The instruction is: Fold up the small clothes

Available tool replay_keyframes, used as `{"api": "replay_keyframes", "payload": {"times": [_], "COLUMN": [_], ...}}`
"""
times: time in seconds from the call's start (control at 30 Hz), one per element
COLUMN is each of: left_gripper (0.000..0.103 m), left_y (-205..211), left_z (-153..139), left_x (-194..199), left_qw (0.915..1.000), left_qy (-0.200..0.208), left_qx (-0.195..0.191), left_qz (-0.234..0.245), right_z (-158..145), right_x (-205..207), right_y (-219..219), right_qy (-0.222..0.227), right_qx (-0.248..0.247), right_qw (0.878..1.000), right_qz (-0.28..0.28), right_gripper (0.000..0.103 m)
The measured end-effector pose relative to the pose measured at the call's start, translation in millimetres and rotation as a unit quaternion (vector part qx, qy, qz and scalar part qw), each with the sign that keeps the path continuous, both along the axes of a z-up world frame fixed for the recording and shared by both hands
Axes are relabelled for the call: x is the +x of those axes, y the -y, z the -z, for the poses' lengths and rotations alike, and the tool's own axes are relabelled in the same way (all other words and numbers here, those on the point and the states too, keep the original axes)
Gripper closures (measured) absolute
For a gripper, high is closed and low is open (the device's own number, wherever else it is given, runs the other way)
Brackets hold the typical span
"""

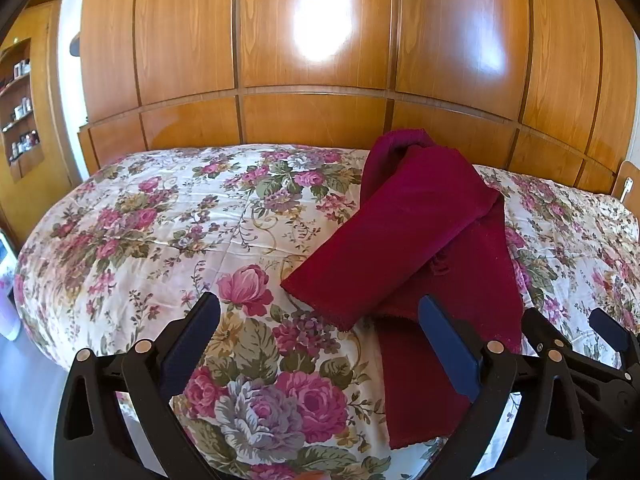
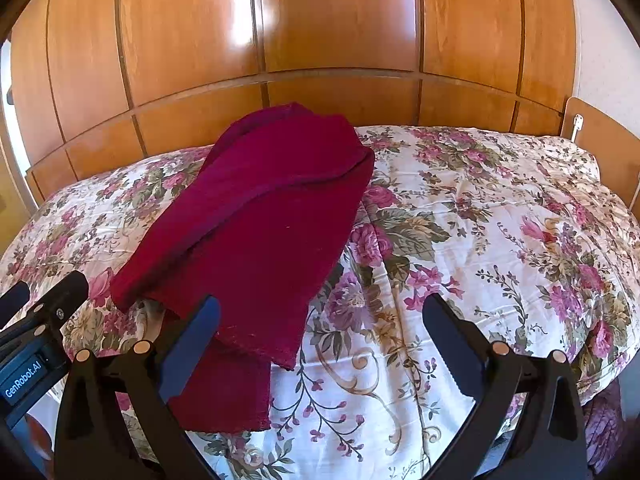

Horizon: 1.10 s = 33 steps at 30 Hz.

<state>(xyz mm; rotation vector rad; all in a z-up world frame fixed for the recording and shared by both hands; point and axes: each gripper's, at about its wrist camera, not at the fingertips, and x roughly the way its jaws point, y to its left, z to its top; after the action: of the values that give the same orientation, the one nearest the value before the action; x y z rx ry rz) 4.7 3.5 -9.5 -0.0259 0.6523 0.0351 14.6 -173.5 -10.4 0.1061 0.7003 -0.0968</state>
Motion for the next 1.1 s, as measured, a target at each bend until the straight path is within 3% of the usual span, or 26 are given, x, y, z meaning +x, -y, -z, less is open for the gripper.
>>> {"api": "replay_keyframes", "payload": {"times": [1.1], "left_gripper": [0.005], "left_y": [-2.9], "left_z": [1.5], "left_x": [0.6], "left_qw": [1.0], "left_qy": [-0.008], "left_qx": [-0.003], "left_qz": [-0.003], "right_z": [-3.0], "right_x": [0.2], "right_y": [-6.6], "right_qy": [0.0], "right_qx": [0.001], "right_qw": [1.0], "right_qz": [-0.012], "right_gripper": [0.002]}}
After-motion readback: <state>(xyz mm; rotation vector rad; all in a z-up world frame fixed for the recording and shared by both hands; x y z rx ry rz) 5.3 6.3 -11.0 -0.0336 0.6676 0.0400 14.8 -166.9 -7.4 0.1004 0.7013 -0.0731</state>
